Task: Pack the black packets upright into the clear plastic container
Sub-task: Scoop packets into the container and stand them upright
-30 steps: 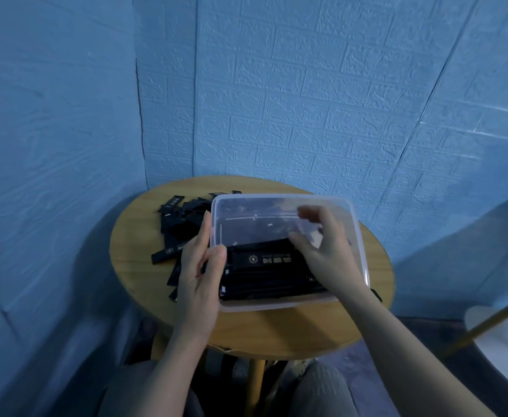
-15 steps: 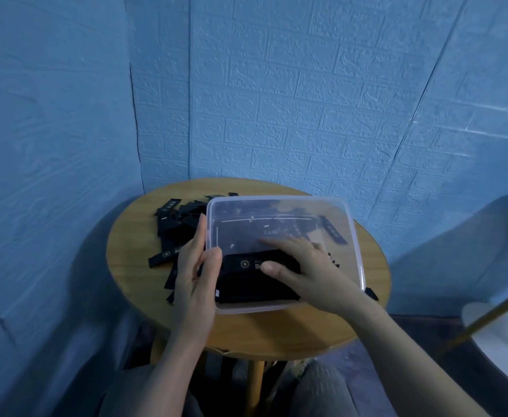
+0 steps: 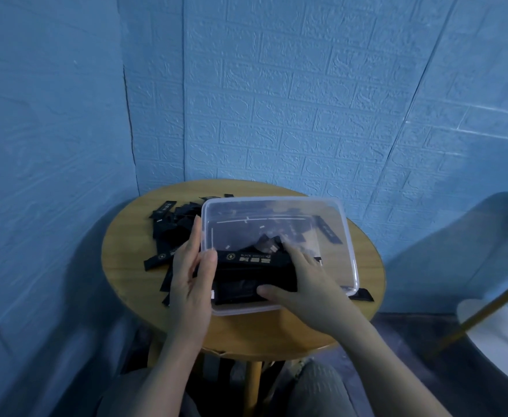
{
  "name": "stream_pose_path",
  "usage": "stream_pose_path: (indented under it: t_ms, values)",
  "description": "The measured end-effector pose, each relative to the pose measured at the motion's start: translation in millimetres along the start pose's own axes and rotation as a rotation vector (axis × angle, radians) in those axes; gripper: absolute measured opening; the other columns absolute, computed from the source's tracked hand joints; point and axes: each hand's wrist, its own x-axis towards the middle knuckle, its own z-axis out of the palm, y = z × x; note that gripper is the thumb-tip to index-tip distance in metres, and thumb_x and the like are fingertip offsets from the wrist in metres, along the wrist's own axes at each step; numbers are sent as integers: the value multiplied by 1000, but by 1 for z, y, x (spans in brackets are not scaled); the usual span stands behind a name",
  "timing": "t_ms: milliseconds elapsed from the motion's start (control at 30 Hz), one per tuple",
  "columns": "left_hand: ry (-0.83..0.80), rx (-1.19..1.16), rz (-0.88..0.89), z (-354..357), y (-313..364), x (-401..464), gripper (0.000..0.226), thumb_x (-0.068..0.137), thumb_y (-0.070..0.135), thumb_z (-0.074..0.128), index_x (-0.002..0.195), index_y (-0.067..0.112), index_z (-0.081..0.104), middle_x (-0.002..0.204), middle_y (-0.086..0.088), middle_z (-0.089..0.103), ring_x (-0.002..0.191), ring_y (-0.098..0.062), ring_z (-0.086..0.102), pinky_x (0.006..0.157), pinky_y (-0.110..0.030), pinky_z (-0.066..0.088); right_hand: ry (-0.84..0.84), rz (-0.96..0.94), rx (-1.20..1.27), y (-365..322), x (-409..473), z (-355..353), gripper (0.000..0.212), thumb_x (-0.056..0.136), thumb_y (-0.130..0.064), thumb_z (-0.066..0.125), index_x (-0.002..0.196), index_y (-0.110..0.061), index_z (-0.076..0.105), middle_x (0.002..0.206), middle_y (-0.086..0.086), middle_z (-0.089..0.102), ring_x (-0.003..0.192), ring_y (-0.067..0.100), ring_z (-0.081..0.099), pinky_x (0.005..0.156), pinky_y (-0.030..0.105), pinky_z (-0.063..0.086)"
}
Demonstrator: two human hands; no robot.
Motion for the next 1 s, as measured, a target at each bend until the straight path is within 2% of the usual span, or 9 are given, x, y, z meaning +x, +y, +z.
stream_pose_path:
  t_ms: [100,200,300,400,567,667,733,833,1000]
  values:
    - [-5,-4,-7,1,0,0,48,96,28,45,142,35,38,113,52,47,115,24,42,95,-3,32,-23,-13,76,-2,-3,-4,100,79,-65,61,154,-30,6,161,-8,13,147,12,13,117,40,24]
    - [-14,-5,-17,2,-2,-1,48,98,21,45,144,30,37,113,54,46,116,26,41,93,0,31,14,67,-5,3,-10,-15,112,68,-75,56,154,-28,1,162,-5,5,149,14,6,118,39,18]
    - [-18,-1,-6,3,-3,0,47,98,19,45,143,29,37,113,53,46,115,26,41,94,0,31,-6,193,-45,7,-12,-27,124,56,-83,50,154,-27,0,162,-5,11,147,17,18,110,39,30]
    - [-37,12,11,5,-3,-1,49,95,23,45,143,29,36,114,53,46,115,26,41,94,-1,31,-68,222,-55,9,-8,-24,119,58,-85,54,152,-26,10,156,-1,26,140,22,32,106,40,36]
    - [5,21,21,2,-4,1,49,96,26,47,143,34,37,119,48,47,121,18,43,99,-5,33,9,147,-29,5,-4,-12,99,72,-78,50,150,-24,23,150,-2,37,139,22,33,110,46,33]
    - [10,8,-11,1,-5,2,47,98,38,53,143,41,38,118,41,52,123,-2,52,104,-19,38,139,83,-12,9,2,-11,53,93,-54,47,137,-25,48,130,-2,54,124,21,48,103,46,38]
    - [7,12,-12,1,-3,1,47,96,40,51,142,43,39,119,38,53,121,-11,55,105,-27,38,167,45,-12,15,7,-13,31,98,-34,48,127,-26,57,119,-2,58,115,20,52,100,45,40]
    - [-2,11,-18,1,-2,1,47,97,35,51,142,41,39,116,41,52,120,-3,53,107,-25,37,193,-2,-53,25,13,-11,27,96,-15,53,120,-24,62,113,-3,60,111,19,51,96,43,41]
    - [-14,20,-4,0,-4,1,49,95,38,48,142,44,38,118,41,51,123,0,50,104,-24,36,344,-68,42,31,20,-7,13,91,-9,60,95,-20,66,92,-7,61,95,17,56,78,29,44]
